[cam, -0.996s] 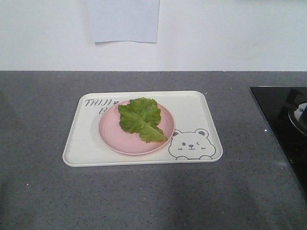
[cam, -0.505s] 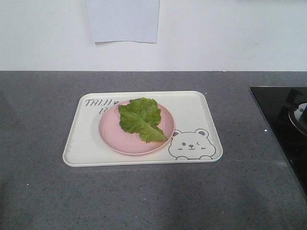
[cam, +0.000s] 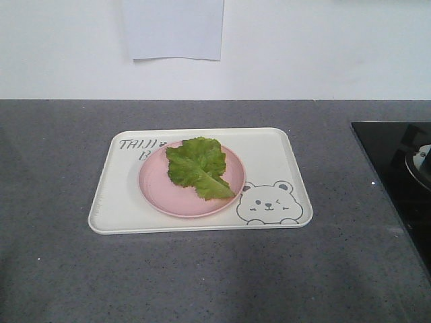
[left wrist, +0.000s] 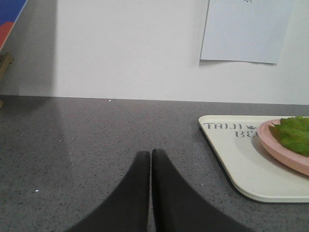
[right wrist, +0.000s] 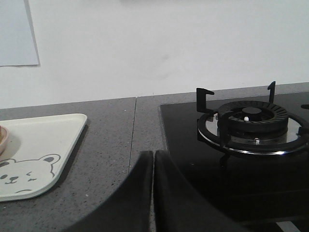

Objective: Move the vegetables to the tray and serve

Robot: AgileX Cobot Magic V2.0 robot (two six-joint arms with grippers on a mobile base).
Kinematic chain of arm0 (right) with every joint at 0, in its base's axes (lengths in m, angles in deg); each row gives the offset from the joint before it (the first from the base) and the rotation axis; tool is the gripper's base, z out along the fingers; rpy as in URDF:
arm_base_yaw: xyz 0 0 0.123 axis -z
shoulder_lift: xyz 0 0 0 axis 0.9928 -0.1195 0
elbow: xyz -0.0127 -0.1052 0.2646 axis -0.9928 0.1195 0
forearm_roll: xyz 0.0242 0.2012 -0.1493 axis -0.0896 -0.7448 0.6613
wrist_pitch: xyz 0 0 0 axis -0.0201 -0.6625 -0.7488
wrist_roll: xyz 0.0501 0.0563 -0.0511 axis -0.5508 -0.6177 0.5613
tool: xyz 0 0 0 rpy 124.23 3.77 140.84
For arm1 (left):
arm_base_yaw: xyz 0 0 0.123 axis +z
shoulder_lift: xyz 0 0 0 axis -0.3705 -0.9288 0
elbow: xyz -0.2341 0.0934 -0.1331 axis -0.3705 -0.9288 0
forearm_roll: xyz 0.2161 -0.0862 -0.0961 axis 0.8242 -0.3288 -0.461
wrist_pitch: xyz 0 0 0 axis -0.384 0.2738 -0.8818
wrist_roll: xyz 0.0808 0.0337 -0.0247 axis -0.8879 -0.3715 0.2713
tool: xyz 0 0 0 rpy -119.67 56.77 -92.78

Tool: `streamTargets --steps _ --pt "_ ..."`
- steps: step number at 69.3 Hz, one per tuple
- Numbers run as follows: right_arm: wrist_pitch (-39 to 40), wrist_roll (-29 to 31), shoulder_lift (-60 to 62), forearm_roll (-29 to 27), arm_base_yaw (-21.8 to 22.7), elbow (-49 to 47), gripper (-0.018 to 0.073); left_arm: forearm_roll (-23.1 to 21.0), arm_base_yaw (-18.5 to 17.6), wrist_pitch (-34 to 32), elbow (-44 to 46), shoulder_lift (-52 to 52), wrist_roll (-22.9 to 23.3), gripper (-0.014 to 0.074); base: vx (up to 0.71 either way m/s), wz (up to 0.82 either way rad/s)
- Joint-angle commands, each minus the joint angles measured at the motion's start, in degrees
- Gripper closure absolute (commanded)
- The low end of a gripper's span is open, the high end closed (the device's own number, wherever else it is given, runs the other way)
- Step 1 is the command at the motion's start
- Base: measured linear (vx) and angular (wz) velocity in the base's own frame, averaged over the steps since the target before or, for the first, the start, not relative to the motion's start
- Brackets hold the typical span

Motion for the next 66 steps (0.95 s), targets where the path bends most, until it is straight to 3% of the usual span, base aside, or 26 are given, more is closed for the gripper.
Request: streamTargets --steps 1,66 --pt "4.68 -0.01 0.41 0.68 0.33 0.92 0.0565 -0.50 -0.16 -4.01 -1.59 0.78 0.22 0.0602 0.00 0.00" --pt "4.68 -0.01 0.41 0.68 0.33 0.92 0.0565 -0.50 -0.16 -4.01 -1.59 0.78 0.22 0.0602 0.00 0.00"
